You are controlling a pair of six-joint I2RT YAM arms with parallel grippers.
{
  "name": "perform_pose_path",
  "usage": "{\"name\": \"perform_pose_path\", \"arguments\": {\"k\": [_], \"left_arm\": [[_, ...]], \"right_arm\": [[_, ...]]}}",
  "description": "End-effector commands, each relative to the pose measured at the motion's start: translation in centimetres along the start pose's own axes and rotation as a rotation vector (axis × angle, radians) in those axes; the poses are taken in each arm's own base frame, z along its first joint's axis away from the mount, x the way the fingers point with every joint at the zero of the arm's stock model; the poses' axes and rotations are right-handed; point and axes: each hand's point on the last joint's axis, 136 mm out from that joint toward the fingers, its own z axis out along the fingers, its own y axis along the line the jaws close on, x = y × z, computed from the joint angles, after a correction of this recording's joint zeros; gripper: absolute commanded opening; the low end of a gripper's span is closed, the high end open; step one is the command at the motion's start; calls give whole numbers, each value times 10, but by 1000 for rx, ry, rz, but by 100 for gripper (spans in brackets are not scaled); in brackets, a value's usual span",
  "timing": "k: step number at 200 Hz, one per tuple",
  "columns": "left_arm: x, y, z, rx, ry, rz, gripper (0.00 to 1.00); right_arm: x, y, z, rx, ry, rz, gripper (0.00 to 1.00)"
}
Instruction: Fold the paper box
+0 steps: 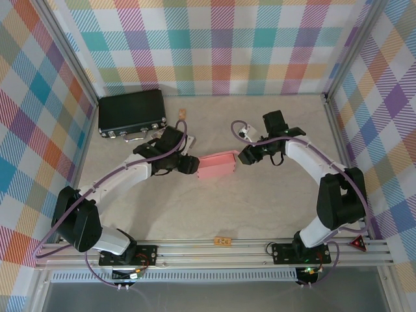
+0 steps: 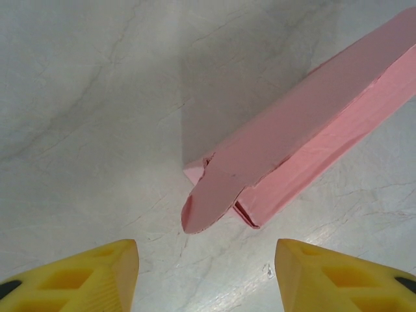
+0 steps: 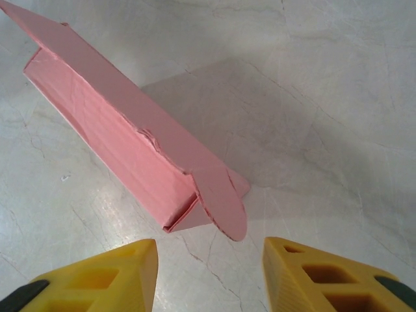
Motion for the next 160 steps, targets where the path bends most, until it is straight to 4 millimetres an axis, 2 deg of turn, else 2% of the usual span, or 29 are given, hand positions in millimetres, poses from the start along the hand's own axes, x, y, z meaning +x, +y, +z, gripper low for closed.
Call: {"name": "perform_pose_path", "arguments": {"k": [1, 65, 111, 160], "left_arm": [[-7, 5, 4, -10, -19, -21, 56], [-4, 5, 15, -12, 4, -26, 49], [-4, 4, 17, -5, 5, -33, 38], [-5, 4, 18, -5, -1, -37, 36]], "right_arm": [[-13, -4, -1, 19, -25, -27, 47], [-19, -2, 4, -1, -20, -22, 44], [-19, -1, 9, -7, 2, -21, 42], [-17, -3, 10, 4, 12, -12, 38]]}}
